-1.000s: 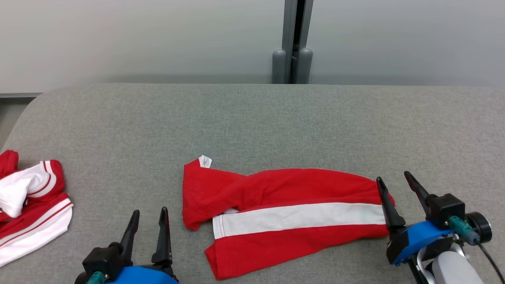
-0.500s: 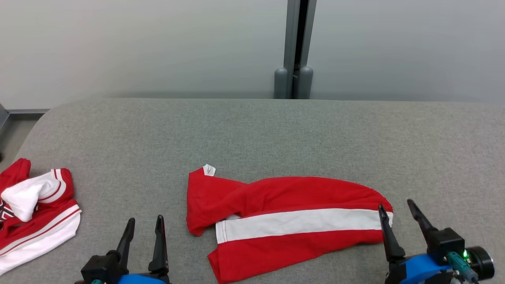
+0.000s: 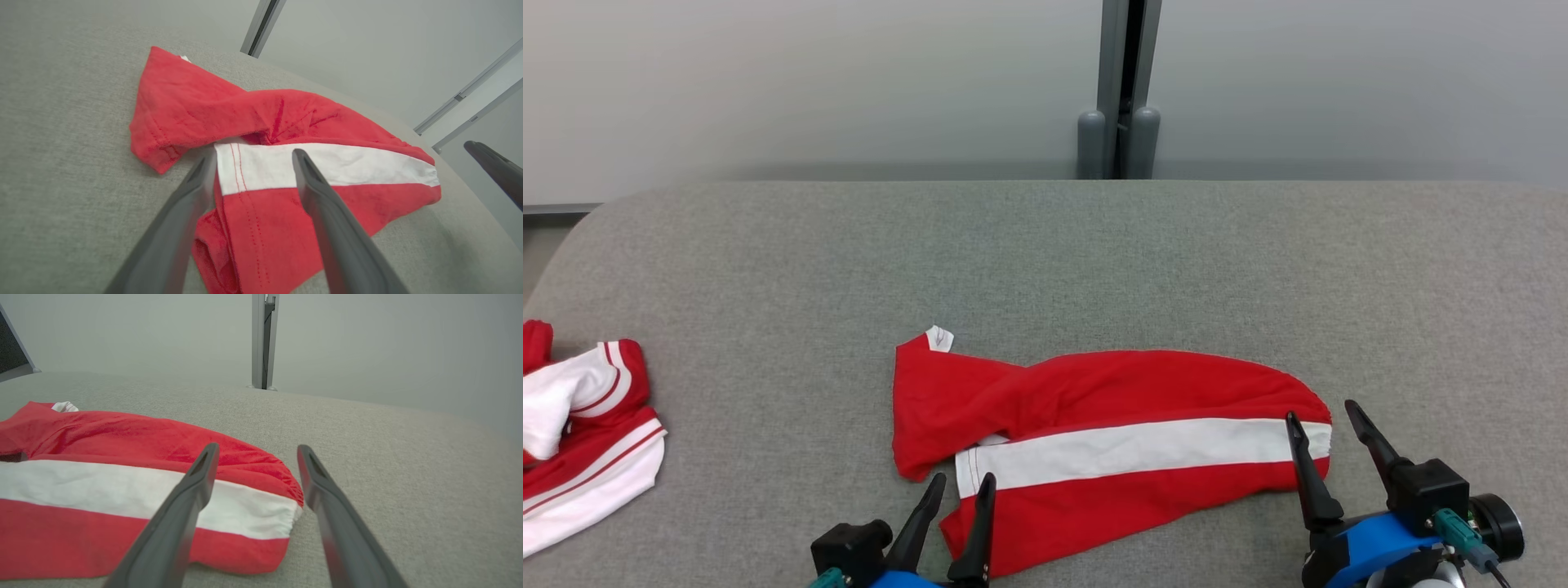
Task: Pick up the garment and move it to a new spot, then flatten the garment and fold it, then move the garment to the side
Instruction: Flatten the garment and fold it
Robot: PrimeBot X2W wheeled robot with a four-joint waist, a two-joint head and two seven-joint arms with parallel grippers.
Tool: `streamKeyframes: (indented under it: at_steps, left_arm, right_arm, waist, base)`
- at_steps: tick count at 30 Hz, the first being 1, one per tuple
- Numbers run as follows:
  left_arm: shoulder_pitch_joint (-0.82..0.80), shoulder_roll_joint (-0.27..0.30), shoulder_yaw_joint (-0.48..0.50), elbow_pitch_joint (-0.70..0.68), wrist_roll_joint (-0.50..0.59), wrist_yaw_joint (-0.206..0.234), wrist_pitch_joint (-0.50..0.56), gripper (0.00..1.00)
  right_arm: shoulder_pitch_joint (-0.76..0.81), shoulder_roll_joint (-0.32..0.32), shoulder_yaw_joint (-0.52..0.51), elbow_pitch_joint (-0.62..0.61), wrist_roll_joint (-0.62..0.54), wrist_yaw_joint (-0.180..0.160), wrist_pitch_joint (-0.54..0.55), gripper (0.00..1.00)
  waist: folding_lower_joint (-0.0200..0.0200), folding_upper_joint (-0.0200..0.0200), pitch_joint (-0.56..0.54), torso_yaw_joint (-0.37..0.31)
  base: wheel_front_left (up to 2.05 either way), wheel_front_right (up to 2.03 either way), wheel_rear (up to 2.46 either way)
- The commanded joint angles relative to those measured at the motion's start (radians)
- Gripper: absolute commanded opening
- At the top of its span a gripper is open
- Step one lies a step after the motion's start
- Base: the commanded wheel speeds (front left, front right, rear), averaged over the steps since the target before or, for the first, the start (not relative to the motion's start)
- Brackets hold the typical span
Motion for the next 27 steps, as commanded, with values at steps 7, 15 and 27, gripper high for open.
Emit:
streamKeyframes:
  at_steps: [7,15,27]
  left_arm:
    - [-0.101,0.049,-0.104,0.087,-0.153,-0.001,-0.003,1.00]
    - [-0.142,0.074,-0.142,0.099,-0.204,-0.001,-0.003,1.00]
    - [-0.164,0.102,-0.196,0.068,-0.247,-0.001,-0.003,0.00]
  right_arm:
    - [-0.022,0.000,0.001,-0.005,-0.012,0.000,-0.004,1.00]
    - [-0.031,0.000,-0.009,-0.012,-0.014,0.000,-0.004,1.00]
    - [-0.034,0.000,-0.019,-0.002,0.010,0.000,-0.004,1.00]
  waist:
    - [0.0001,0.0000,0.044,-0.014]
    - [0.0001,0.0000,0.076,-0.027]
    - [0.0001,0.0000,0.099,-0.021]
  base:
    - [0.00,0.00,0.00]
    - [0.00,0.00,0.00]
    - [0.00,0.00,0.00]
